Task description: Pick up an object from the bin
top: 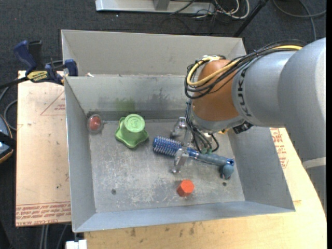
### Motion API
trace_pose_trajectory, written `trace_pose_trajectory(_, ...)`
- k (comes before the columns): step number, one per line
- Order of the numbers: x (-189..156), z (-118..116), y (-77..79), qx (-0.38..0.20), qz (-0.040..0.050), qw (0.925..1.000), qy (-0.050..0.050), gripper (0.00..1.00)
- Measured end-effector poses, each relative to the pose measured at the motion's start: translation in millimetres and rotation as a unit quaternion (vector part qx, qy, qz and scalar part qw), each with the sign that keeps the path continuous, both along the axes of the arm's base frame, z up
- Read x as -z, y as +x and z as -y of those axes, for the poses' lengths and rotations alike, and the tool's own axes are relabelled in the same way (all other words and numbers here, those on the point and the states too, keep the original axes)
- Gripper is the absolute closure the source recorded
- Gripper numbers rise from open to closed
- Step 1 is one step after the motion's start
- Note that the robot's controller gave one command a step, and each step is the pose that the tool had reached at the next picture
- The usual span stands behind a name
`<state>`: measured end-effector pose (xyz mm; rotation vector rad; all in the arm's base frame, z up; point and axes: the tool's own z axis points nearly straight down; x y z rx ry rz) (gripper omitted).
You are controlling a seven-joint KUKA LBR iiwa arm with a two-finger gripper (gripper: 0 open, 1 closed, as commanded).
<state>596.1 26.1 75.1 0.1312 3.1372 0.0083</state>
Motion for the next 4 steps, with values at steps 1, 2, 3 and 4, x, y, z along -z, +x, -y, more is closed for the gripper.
trace_pose_trajectory(1,-2.9,-1.4,1.7,-0.001,0.0005,1.0,-0.001,0.0)
trace_pose_trajectory(2,-5.3,-1.7,3.4,-0.001,0.0028,1.0,-0.001,1.0)
trace_pose_trajectory(3,-45.0,-2.3,4.2,-0.001,0.0016,1.0,-0.002,1.0)
trace_pose_trajectory(4,-102.4,-3.0,5.7,-0.002,0.003,1.0,-0.002,1.0)
